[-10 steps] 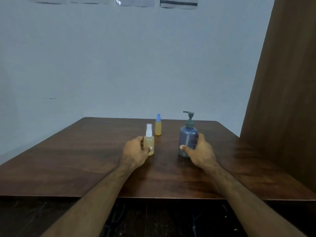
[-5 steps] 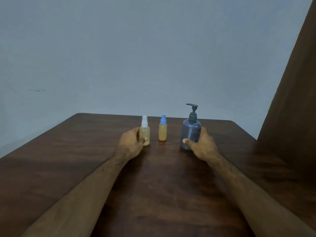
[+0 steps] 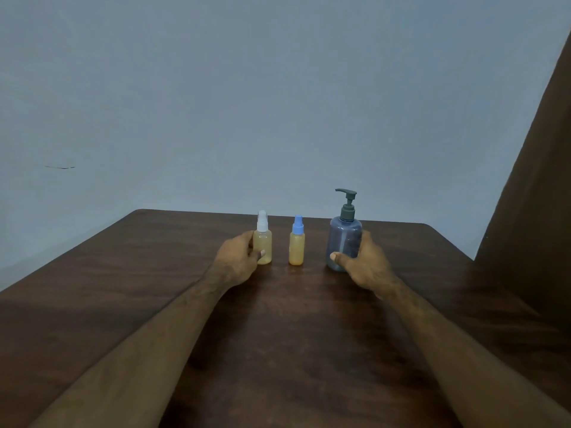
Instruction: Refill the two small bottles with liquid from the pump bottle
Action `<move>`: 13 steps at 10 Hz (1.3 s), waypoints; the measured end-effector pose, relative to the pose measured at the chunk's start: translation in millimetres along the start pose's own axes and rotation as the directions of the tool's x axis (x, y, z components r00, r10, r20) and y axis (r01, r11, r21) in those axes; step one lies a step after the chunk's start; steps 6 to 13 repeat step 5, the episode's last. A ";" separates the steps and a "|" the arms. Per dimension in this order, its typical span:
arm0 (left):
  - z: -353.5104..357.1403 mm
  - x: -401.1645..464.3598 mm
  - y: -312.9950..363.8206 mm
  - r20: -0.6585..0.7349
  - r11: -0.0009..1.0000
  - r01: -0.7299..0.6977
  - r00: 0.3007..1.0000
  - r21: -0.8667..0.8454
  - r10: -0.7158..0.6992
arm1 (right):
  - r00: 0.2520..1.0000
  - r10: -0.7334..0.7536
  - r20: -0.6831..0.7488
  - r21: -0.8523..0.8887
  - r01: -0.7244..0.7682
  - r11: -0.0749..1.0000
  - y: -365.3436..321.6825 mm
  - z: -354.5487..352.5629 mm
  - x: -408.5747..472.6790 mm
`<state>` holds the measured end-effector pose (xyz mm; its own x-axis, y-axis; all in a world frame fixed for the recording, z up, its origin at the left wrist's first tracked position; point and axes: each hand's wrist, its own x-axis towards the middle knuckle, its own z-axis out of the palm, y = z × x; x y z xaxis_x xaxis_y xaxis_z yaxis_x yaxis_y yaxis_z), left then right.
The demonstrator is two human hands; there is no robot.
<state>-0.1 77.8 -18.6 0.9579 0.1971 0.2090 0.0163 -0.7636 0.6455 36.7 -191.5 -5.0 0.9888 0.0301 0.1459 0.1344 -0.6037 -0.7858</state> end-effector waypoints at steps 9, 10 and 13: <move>0.1 -11.0 -6.6 0.055 0.996 0.042 0.998 -0.078 -0.037 | 0.998 0.046 0.049 0.124 -0.051 0.991 11.1 1.7 -5.9; 0.1 -11.0 -6.6 0.055 0.996 0.042 0.998 -0.078 -0.037 | 0.998 0.046 0.049 0.124 -0.051 0.991 11.1 1.7 -5.9; 0.1 -11.0 -6.6 0.055 0.996 0.042 0.998 -0.078 -0.037 | 0.998 0.046 0.049 0.124 -0.051 0.991 11.1 1.7 -5.9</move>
